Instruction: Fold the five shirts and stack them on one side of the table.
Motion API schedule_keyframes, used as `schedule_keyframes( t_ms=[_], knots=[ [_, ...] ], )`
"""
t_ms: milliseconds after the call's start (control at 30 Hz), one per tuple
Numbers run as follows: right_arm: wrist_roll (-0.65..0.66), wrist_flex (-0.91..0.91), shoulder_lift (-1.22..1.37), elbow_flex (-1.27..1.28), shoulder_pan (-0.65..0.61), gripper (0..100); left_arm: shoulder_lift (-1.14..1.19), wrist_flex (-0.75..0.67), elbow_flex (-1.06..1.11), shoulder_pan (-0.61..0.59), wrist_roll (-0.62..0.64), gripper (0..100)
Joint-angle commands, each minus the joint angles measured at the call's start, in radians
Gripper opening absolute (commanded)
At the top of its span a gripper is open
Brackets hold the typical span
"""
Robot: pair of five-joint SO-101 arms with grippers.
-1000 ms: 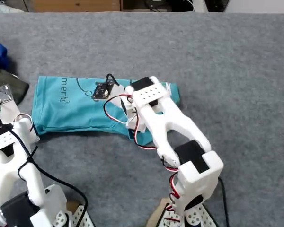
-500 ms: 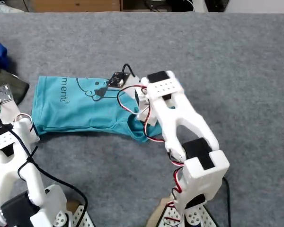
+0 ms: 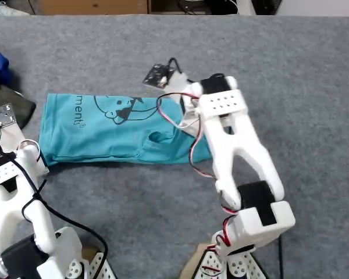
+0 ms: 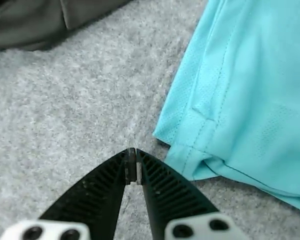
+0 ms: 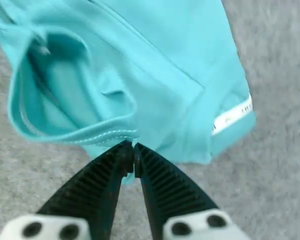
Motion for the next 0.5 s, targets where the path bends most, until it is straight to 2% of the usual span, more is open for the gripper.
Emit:
schedule_keyframes(
  t_ms=[0,300,467],
  knots=[
    [-0.011,-0.011,-0.061,-0.058,0.056,0.4,-0.025,-0.009,0.0,-0.009,0.008,2],
    [-0.011,-0.103,-0.061,-0.051,0.054,1.4,-0.025,-0.009,0.0,-0.009,0.008,2],
    [-0.012,-0.094,-0.065,-0.053,0.056,20.3,-0.025,-0.009,0.0,-0.009,0.008,2]
  ],
)
